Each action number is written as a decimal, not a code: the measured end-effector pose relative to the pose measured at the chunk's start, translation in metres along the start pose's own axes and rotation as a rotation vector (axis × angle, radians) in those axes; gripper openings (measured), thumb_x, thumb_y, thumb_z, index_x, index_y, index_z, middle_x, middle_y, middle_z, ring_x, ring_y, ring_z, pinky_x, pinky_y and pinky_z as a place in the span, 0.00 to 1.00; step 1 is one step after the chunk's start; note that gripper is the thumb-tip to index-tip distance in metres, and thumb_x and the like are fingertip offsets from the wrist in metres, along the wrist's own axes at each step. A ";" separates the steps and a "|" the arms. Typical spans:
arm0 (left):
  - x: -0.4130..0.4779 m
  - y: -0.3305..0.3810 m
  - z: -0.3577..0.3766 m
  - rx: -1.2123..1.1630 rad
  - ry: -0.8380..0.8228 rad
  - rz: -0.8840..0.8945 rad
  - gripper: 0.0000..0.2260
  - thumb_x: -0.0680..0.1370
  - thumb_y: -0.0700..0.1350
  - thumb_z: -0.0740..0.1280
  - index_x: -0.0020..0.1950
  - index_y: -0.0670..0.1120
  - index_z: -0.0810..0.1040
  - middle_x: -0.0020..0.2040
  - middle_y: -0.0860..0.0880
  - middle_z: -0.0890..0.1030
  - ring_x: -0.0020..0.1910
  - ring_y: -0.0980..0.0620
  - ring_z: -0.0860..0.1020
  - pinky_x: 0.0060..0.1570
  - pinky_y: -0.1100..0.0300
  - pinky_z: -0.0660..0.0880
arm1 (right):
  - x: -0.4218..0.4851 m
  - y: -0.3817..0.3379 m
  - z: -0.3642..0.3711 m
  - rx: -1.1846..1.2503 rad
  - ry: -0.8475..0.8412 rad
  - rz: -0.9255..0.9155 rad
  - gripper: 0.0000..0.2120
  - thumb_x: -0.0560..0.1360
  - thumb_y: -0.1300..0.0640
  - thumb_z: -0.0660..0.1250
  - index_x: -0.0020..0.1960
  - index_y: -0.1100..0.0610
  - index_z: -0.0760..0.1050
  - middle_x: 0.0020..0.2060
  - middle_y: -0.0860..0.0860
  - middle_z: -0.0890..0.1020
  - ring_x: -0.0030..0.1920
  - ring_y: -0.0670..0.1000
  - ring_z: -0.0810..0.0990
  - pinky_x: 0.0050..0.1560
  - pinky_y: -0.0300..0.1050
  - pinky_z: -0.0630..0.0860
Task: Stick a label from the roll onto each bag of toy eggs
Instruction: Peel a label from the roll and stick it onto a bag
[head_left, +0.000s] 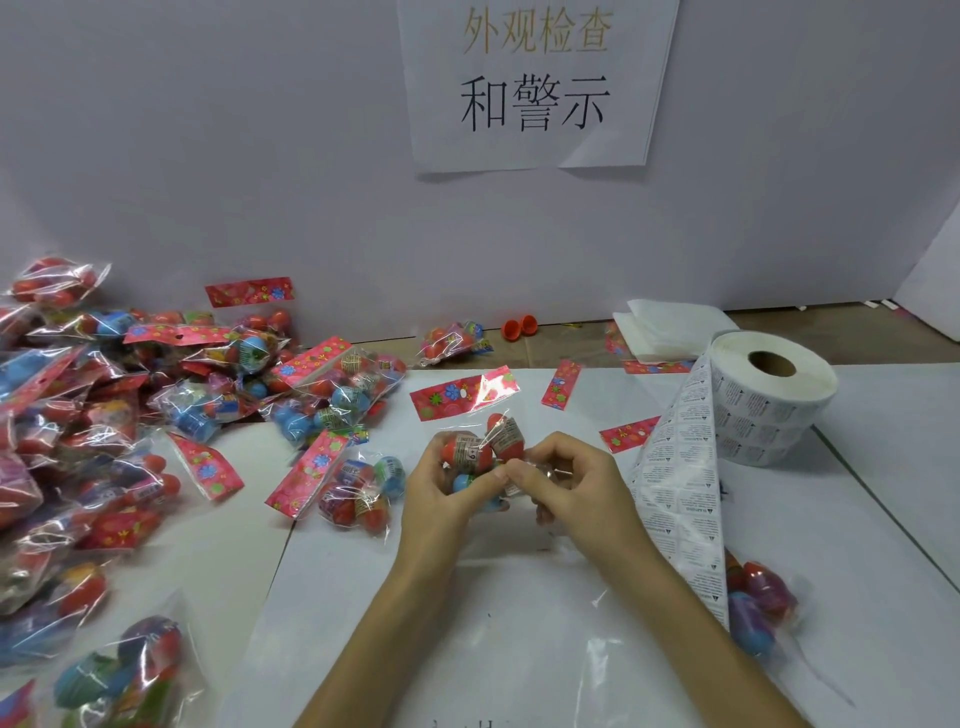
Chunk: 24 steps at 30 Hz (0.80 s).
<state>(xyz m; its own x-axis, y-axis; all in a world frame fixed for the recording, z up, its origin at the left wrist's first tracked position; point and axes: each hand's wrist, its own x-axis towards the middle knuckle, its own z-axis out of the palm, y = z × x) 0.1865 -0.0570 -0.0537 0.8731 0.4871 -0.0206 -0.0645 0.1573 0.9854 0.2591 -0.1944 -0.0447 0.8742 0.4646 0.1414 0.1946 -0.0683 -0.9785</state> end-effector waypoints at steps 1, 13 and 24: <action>0.001 0.000 0.000 0.008 0.002 -0.002 0.17 0.74 0.38 0.76 0.61 0.44 0.78 0.54 0.42 0.85 0.53 0.40 0.84 0.52 0.46 0.83 | 0.001 -0.001 -0.002 0.036 -0.024 0.007 0.06 0.75 0.58 0.75 0.40 0.53 0.81 0.32 0.49 0.80 0.30 0.48 0.77 0.31 0.44 0.76; 0.000 -0.008 -0.001 0.055 0.032 0.042 0.14 0.68 0.45 0.79 0.51 0.51 0.81 0.44 0.45 0.85 0.43 0.48 0.83 0.44 0.58 0.82 | -0.002 0.000 0.000 -0.065 -0.028 0.035 0.11 0.70 0.46 0.76 0.40 0.52 0.79 0.30 0.51 0.80 0.29 0.49 0.76 0.30 0.46 0.77; 0.000 -0.002 -0.003 0.049 -0.069 0.012 0.23 0.66 0.44 0.81 0.58 0.45 0.79 0.50 0.44 0.86 0.49 0.46 0.86 0.48 0.56 0.83 | 0.003 -0.003 -0.007 0.096 -0.049 0.072 0.09 0.78 0.62 0.71 0.39 0.59 0.80 0.29 0.49 0.79 0.28 0.49 0.76 0.31 0.43 0.76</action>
<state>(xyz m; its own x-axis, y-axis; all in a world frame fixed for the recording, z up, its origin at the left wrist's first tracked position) 0.1851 -0.0549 -0.0559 0.9036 0.4283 0.0008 -0.0525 0.1088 0.9927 0.2641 -0.1990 -0.0402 0.8609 0.5046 0.0653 0.0867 -0.0190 -0.9961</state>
